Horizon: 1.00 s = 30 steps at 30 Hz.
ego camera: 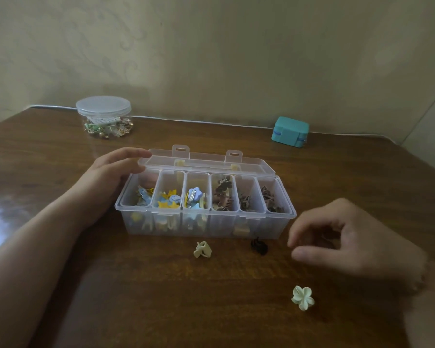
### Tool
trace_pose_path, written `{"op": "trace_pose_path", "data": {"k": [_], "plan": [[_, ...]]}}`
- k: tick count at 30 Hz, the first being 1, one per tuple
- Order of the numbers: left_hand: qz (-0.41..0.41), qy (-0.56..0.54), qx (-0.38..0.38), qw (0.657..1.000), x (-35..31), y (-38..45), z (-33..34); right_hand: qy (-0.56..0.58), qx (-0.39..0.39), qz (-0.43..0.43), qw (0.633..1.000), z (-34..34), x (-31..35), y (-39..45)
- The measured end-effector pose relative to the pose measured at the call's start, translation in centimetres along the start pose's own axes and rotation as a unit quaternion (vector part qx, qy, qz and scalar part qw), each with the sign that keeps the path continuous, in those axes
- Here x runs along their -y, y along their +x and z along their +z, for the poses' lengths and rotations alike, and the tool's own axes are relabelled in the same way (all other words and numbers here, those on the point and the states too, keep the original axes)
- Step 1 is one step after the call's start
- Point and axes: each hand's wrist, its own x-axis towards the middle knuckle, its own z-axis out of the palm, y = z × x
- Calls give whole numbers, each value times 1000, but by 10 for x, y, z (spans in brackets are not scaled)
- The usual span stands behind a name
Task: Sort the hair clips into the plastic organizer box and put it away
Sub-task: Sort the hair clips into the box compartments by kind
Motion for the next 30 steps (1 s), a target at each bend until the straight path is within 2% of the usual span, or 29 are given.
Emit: {"op": "trace_pose_path", "data": {"k": [2, 4, 7, 12, 15, 17, 20, 22, 23, 26, 28, 30], "plan": [[0, -6, 3, 1000, 0, 1, 0, -89, 23, 36, 995, 6, 0, 6], [2, -9, 6, 1000, 1, 1, -1, -179, 17, 35, 983, 14, 2, 14], [2, -10, 2, 1000, 1, 1, 0, -228, -4, 2, 974, 20, 4, 17], [2, -14, 2, 1000, -1, -2, 3, -312, -2, 3, 950, 26, 6, 18], [-2, -14, 0, 1000, -2, -2, 3, -250, -5, -36, 967, 23, 2, 15], [-4, -8, -4, 1000, -1, -1, 2, -135, -28, -50, 989, 20, 4, 10], [-1, -19, -2, 1000, 0, 0, 1, -11, -190, -63, 980, 18, 6, 11], [-2, -26, 0, 1000, 1, 0, 1, -17, -282, -29, 959, 18, 3, 18], [-4, -28, 0, 1000, 0, 1, 1, -38, -298, -6, 954, 19, 1, 22], [-4, -30, 1, 1000, -1, 0, 2, -64, -302, 30, 951, 20, -3, 23], [-1, -35, 4, 999, 0, -1, 2, -55, -300, 8, 952, 16, -2, 17], [-1, -37, 5, 999, 0, -1, 1, -41, -231, -33, 972, 7, 0, 7]]}}
